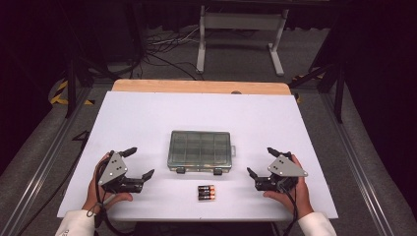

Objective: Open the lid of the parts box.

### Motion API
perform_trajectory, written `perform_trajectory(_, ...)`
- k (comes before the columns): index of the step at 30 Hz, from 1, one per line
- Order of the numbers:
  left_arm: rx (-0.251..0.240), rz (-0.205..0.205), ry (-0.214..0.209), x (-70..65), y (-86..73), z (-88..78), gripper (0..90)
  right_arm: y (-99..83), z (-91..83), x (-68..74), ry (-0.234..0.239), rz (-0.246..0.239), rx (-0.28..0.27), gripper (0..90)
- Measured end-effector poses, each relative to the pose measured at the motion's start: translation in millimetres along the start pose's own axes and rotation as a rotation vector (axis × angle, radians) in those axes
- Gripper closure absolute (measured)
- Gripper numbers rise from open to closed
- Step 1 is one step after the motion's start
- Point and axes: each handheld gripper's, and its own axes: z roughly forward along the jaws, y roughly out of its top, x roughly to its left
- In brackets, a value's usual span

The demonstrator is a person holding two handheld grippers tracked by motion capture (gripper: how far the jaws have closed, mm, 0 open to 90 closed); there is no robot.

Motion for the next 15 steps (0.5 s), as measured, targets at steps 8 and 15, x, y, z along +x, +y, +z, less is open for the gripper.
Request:
perform_trajectory(8,0.13,0.006,-0.102,-5.0,3.7,28.6,23.0,9.1,23.6,20.4,0.153,-0.035,0.102,23.0)
perform_trajectory(15,0.227,-0.012,-0.149,-4.2,8.6,54.1,31.3,18.6,45.0,31.0,0.24,-0.007,0.15,41.1)
